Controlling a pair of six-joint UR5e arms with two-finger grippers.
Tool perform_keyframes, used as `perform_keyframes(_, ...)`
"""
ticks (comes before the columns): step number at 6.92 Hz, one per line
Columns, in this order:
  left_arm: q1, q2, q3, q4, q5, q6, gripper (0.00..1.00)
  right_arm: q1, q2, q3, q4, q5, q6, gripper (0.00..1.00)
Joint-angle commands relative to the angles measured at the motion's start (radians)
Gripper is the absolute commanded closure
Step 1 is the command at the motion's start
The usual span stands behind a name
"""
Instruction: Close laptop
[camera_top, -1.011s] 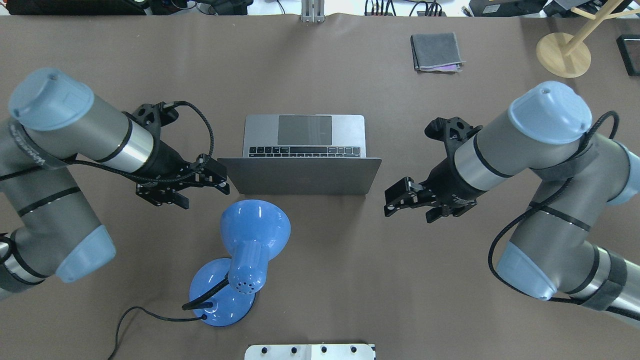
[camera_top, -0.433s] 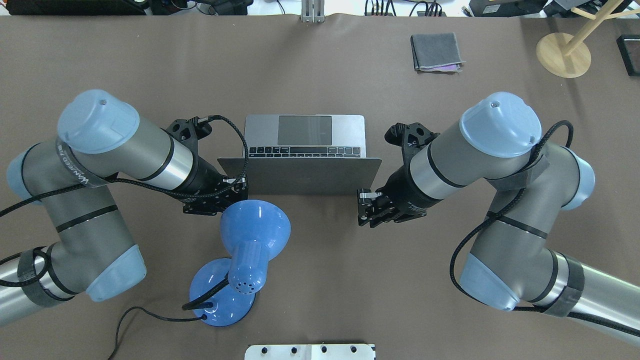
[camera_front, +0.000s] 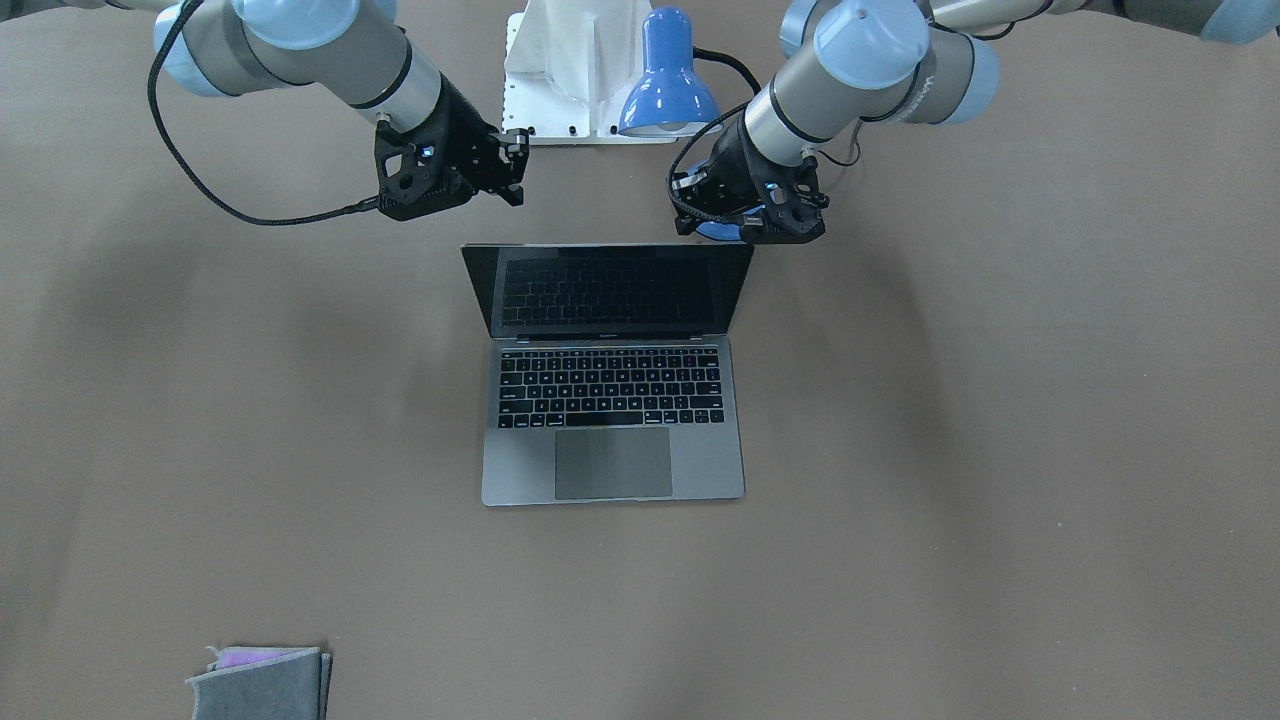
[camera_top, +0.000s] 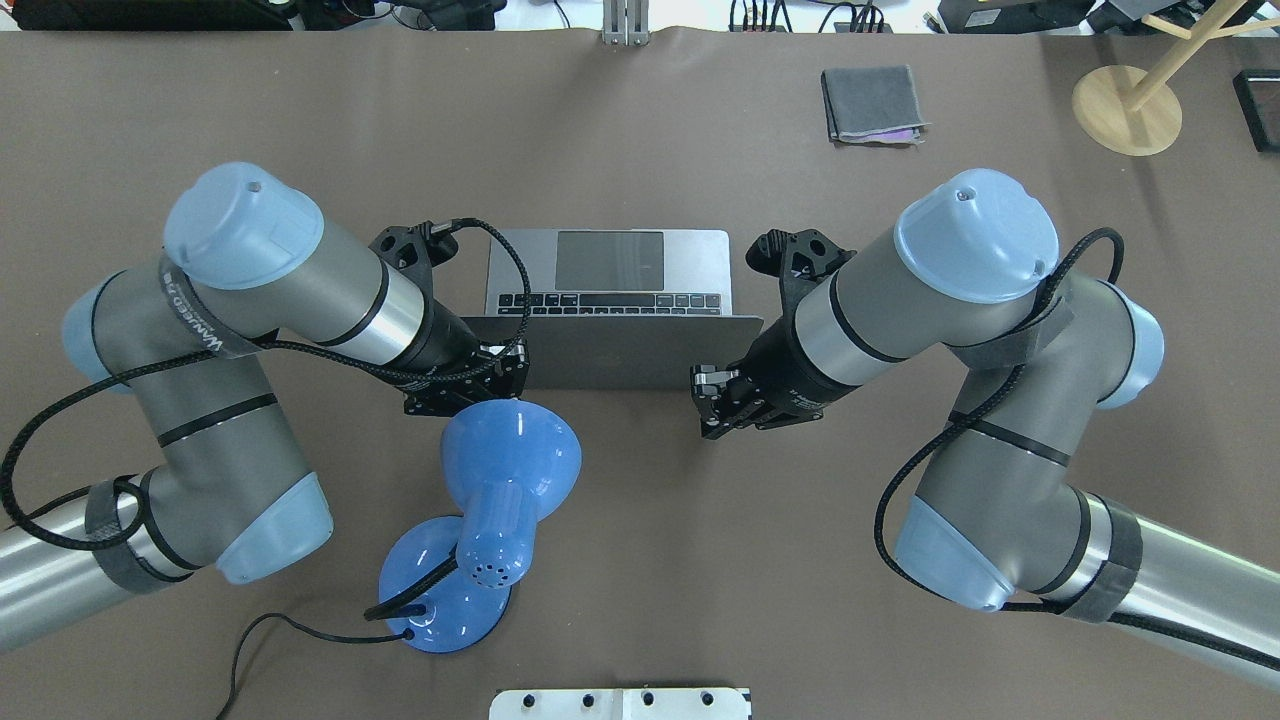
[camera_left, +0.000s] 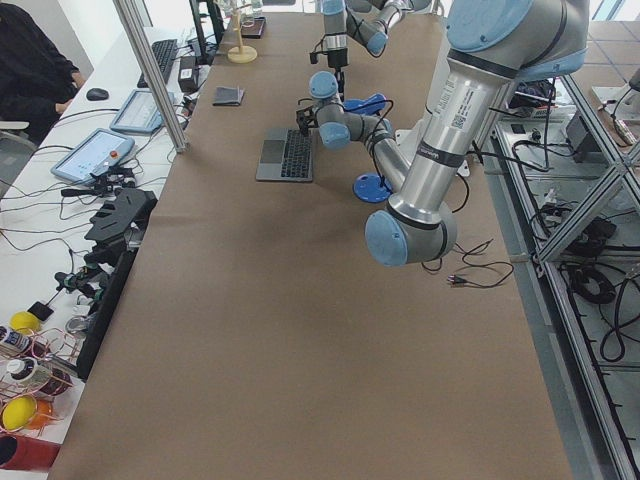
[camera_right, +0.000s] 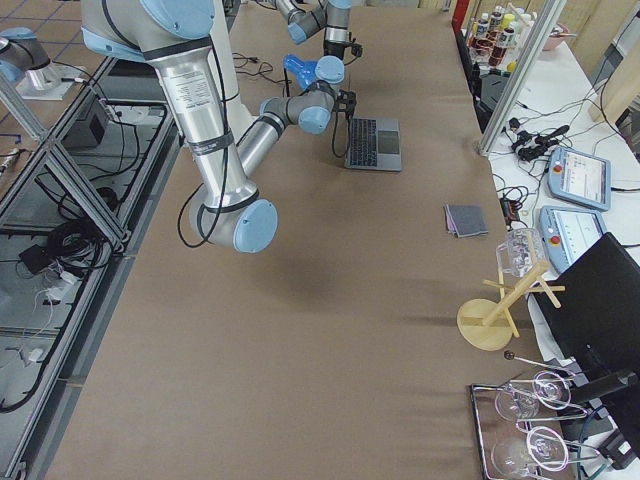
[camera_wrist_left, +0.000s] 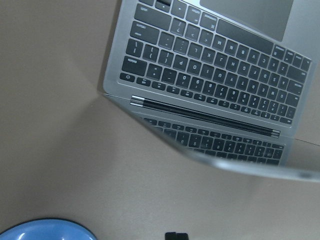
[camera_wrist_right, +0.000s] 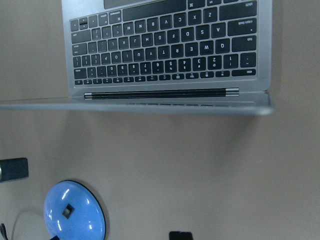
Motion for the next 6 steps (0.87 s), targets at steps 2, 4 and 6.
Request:
perform_keyframes(2,-0.077,-0.085,0.105,-0.004,0.004,0.008,1.0,0.024,0.098,-0.125,0.0,-0.042,0.003,1.0)
perform_keyframes(4,-0.121,-0.121,0.167,-0.012,0.004,0.013,1.0,0.066,0.167,-0.201,0.0,-0.047,0.003,1.0)
perform_keyframes(6,-0.119,-0.197,0.301,-0.038,0.006,0.023,1.0,0.116,0.256,-0.358,0.014,-0.055,-0.001,1.0)
